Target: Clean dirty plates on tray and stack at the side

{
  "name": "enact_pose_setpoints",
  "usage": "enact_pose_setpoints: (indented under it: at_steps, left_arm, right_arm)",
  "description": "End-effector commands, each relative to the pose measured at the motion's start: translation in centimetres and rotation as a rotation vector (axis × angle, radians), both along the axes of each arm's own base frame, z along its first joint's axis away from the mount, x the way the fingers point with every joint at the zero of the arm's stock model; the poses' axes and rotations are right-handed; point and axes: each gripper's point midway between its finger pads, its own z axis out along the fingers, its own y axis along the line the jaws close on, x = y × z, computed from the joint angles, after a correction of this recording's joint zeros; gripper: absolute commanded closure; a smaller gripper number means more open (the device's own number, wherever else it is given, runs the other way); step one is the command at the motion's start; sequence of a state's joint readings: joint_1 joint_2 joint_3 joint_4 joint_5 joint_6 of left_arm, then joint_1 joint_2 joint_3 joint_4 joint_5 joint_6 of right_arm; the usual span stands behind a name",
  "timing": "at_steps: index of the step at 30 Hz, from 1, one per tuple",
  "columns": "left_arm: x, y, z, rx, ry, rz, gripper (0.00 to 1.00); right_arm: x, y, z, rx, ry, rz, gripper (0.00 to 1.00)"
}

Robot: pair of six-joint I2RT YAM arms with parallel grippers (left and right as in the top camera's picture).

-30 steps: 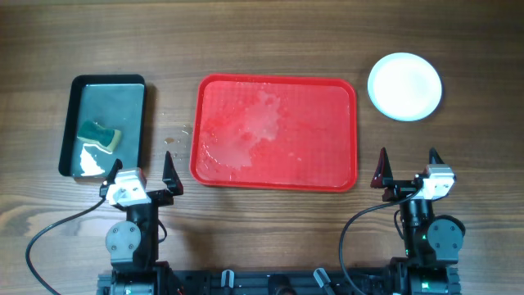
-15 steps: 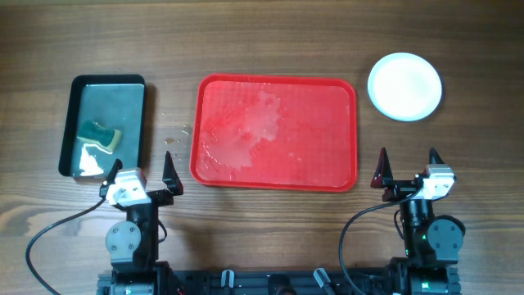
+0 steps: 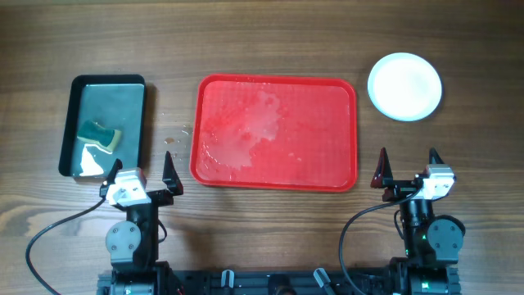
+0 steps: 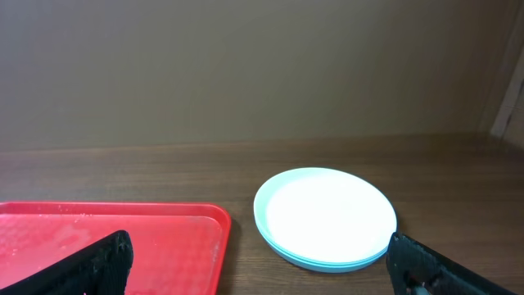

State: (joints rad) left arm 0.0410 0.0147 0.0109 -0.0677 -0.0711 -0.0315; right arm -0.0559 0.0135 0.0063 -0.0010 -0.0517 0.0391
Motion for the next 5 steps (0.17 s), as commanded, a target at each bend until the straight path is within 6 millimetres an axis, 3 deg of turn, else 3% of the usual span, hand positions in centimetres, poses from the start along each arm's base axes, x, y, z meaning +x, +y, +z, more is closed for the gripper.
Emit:
enact_pose_setpoints:
  at_steps: [1,5]
  left_arm:
    - [-0.04,0.13,0.08,-0.008,-0.011,0.011,0.0]
    - [-0.04,0.13,0.08,-0.008,-0.011,0.011,0.0]
  right_arm:
    - [-0.05,0.15,0.21,-0.011,-0.01,0.011,0.0]
    - [-0.05,0.15,0.21,-0.011,-0.01,0.011,0.0]
